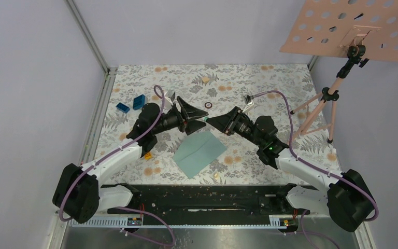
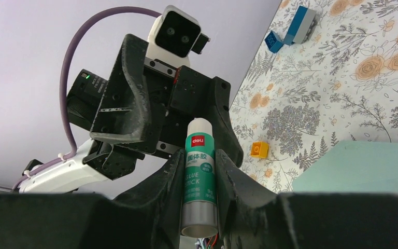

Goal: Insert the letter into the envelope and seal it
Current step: Place the solid glue at the center of the board.

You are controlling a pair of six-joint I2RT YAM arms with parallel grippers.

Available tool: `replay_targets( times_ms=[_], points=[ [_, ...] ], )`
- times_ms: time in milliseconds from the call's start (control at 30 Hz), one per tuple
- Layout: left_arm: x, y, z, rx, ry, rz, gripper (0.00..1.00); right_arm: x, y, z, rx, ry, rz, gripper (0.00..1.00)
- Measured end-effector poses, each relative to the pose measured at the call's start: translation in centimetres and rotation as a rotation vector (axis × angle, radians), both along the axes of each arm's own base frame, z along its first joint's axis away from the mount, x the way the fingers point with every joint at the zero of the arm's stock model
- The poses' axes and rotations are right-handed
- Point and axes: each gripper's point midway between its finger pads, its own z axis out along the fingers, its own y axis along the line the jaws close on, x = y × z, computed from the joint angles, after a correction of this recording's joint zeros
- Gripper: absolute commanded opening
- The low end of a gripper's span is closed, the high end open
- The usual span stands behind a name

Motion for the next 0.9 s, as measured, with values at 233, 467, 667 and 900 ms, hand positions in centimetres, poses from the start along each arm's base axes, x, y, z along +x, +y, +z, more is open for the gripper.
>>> replay_targets(
  times_ms=[233, 467, 667, 900],
  points=[
    [0.1, -0.4, -0.2, -0.011, 0.017, -0.005, 0.62, -0.1, 0.2, 0.0, 0.002, -0.003, 0.006, 0.00],
    [0.2, -0.4, 0.2, -0.034, 0.007, -0.004, 0.71, -0.1, 0.2, -0.2, -0.013, -0.011, 0.006, 0.00],
    [0.1, -0.1, -1.1, -0.021, 0.033, 0.004, 0.73, 1.1, -2.4, -2.4, -0.201, -0.020, -0.143, 0.00],
    [0.5, 1.5, -3.1, -0.003, 0.073, 0.050, 0.73, 4.0, -9.0, -7.9, -0.433, -0.103, -0.486, 0.00]
  ],
)
